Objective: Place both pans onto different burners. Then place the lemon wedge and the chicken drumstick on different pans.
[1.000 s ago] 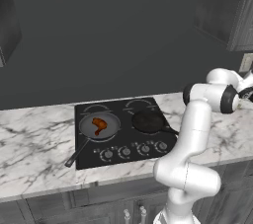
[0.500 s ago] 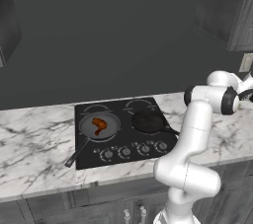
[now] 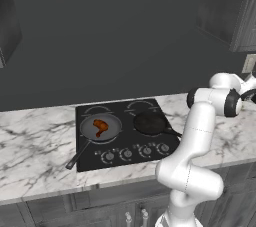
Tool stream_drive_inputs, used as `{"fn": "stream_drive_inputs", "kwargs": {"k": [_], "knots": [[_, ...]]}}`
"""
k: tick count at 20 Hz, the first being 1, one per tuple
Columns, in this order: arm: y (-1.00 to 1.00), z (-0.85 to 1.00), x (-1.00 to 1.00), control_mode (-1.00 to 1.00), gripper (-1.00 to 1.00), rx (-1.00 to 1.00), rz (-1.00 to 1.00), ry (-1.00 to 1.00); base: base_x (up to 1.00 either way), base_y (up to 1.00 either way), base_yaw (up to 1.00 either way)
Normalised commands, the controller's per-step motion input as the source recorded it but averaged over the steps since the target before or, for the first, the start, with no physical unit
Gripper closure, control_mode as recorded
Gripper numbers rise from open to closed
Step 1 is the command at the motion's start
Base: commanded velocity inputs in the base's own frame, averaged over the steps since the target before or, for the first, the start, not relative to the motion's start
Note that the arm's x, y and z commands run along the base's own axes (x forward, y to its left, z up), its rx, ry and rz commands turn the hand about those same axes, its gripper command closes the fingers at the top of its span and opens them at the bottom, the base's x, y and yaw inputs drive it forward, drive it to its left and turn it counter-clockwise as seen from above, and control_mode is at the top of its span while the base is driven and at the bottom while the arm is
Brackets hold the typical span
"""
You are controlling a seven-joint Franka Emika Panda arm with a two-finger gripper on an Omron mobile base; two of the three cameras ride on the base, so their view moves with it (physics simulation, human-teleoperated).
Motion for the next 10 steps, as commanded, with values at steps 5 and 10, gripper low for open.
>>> {"fn": "stream_drive_inputs", "kwargs": {"k": [5,10], "knots": [[0.00,0.00,0.06,-1.00,-1.00,0.00,0.01,0.05,0.00,0.00,0.00],[0.00,-0.01,0.05,-1.00,-1.00,0.00,0.00,0.06,0.00,0.00,0.00]]}}
